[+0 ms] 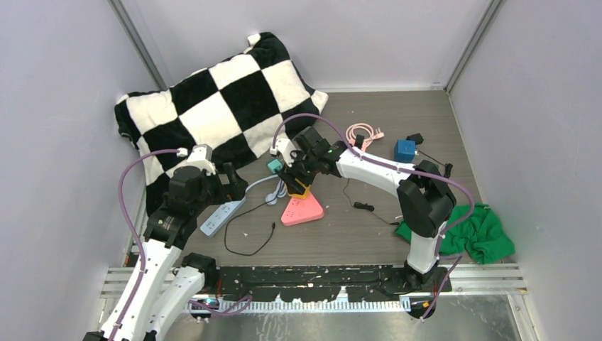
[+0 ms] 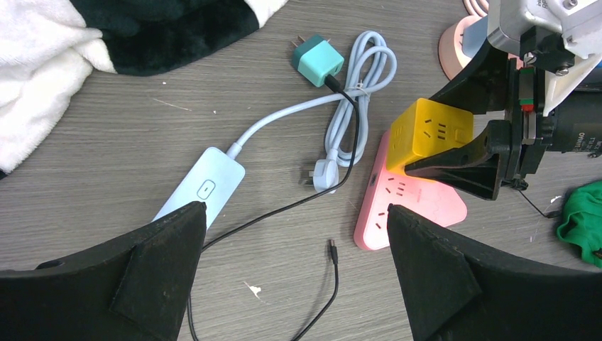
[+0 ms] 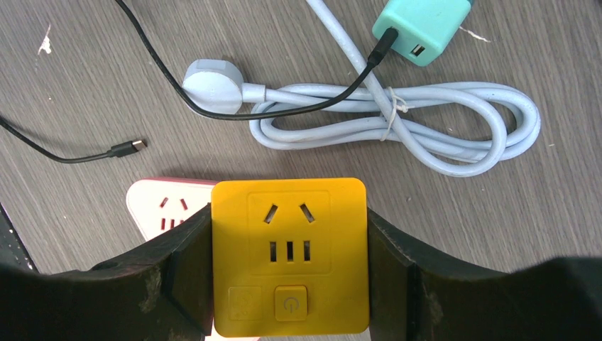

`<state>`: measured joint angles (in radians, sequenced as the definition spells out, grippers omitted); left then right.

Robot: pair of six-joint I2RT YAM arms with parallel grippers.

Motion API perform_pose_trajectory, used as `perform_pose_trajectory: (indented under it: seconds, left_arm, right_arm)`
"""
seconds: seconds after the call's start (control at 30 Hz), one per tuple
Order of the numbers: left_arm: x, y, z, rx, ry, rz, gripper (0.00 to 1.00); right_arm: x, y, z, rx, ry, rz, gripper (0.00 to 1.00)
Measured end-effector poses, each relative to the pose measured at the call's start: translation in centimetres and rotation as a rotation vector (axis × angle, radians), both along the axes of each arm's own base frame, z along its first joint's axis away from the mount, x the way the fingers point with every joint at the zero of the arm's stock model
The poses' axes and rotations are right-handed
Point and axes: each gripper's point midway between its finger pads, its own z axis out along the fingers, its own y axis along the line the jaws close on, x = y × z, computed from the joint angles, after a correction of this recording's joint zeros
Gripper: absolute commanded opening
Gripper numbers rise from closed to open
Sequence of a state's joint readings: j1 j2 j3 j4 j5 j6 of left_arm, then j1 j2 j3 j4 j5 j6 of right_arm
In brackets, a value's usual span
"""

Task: Insert the plug
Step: Insert the plug into the socket.

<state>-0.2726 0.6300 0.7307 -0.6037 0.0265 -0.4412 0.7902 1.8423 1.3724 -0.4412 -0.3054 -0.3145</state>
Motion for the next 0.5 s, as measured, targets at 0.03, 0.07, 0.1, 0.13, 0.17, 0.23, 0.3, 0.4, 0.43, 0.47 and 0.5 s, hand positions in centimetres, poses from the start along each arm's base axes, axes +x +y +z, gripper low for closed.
perform_pose_trajectory:
  seconds: [0.03, 0.07, 0.1, 0.13, 0.17, 0.23, 0.3, 0.4, 0.43, 0.47, 0.5]
  left_arm:
    - [0.00, 0.00, 0.00, 0.000, 0.000, 0.000, 1.00]
    - [0.00, 0.00, 0.00, 0.000, 0.000, 0.000, 1.00]
    - [0.00, 0.00, 0.00, 0.000, 0.000, 0.000, 1.00]
    - [0.00, 0.00, 0.00, 0.000, 0.000, 0.000, 1.00]
    - [0.00, 0.00, 0.00, 0.000, 0.000, 0.000, 1.00]
    - [0.00, 0.00, 0.00, 0.000, 0.000, 0.000, 1.00]
    - [0.00, 0.00, 0.00, 0.000, 0.000, 0.000, 1.00]
    - [0.00, 0.00, 0.00, 0.000, 0.000, 0.000, 1.00]
    - [0.00, 0.00, 0.00, 0.000, 0.000, 0.000, 1.00]
    - [0.00, 0.00, 0.00, 0.000, 0.000, 0.000, 1.00]
    - [0.00, 0.00, 0.00, 0.000, 0.000, 0.000, 1.00]
  right_arm:
    - [0.02, 0.04, -0.02, 0.002, -0.001, -0.001, 0.20]
    - [0.07, 0.14, 0.02, 0.008, -0.003, -0.001, 0.20]
    - [0.12, 0.21, 0.02, 0.012, -0.006, -0.001, 0.20]
    - [0.17, 0.28, 0.03, 0.016, -0.008, -0.001, 0.20]
    - [0.18, 0.29, 0.04, 0.016, -0.008, -0.001, 0.20]
    - [0.19, 0.28, 0.04, 0.016, -0.009, -0.001, 0.20]
    - [0.18, 0.26, 0.05, 0.014, -0.009, 0.000, 0.20]
    - [0.17, 0.19, 0.06, 0.010, -0.010, 0.003, 0.20]
    - [0.18, 0.16, 0.04, 0.008, -0.011, 0.003, 0.20]
    - [0.21, 0.15, 0.04, 0.007, -0.013, 0.004, 0.20]
    - [0.24, 0.13, 0.03, 0.006, -0.015, 0.003, 0.20]
